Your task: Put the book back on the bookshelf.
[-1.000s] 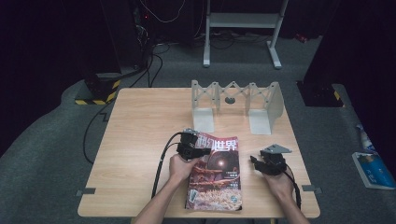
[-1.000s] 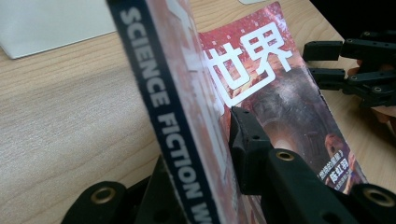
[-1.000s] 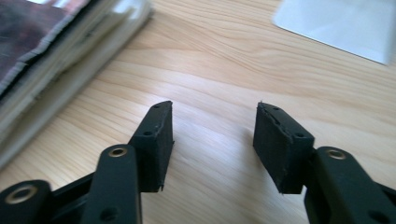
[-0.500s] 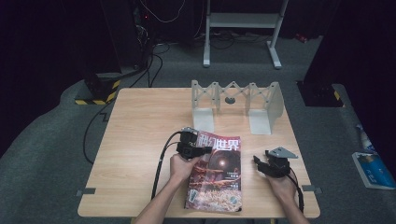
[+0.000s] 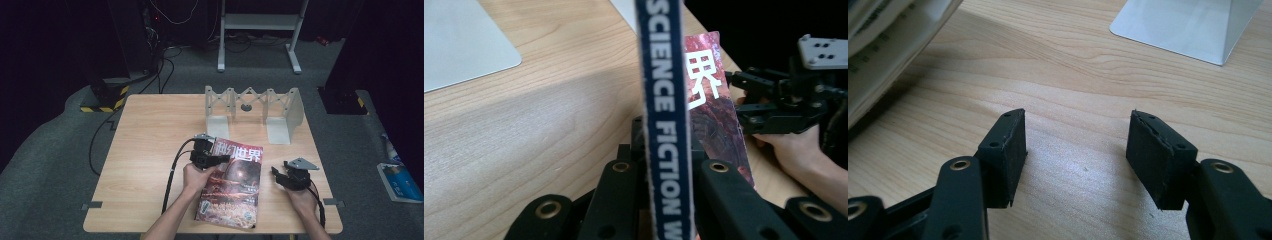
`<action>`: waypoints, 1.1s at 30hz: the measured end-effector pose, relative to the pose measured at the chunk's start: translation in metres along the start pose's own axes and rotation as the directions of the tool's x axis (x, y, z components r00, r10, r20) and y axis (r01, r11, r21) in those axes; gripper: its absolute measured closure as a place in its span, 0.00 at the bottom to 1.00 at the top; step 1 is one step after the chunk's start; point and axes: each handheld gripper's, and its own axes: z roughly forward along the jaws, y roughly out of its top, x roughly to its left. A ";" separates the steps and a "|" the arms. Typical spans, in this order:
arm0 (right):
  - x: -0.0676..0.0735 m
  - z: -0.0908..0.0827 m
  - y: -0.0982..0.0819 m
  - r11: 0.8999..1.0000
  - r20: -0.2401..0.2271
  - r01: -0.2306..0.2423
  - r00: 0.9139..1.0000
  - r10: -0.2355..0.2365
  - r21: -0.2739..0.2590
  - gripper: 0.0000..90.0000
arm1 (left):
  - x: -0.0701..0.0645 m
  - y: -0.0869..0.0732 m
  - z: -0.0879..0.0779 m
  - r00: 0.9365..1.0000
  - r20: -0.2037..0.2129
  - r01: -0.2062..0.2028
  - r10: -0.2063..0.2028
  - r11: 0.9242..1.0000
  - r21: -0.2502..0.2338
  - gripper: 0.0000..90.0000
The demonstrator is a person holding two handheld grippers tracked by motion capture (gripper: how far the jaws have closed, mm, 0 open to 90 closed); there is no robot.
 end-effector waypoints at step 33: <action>0.000 0.000 -0.001 1.000 0.000 -0.003 1.000 0.003 -0.003 0.46 | -0.040 0.027 -0.025 0.991 0.022 -0.128 0.129 0.991 -0.037 0.93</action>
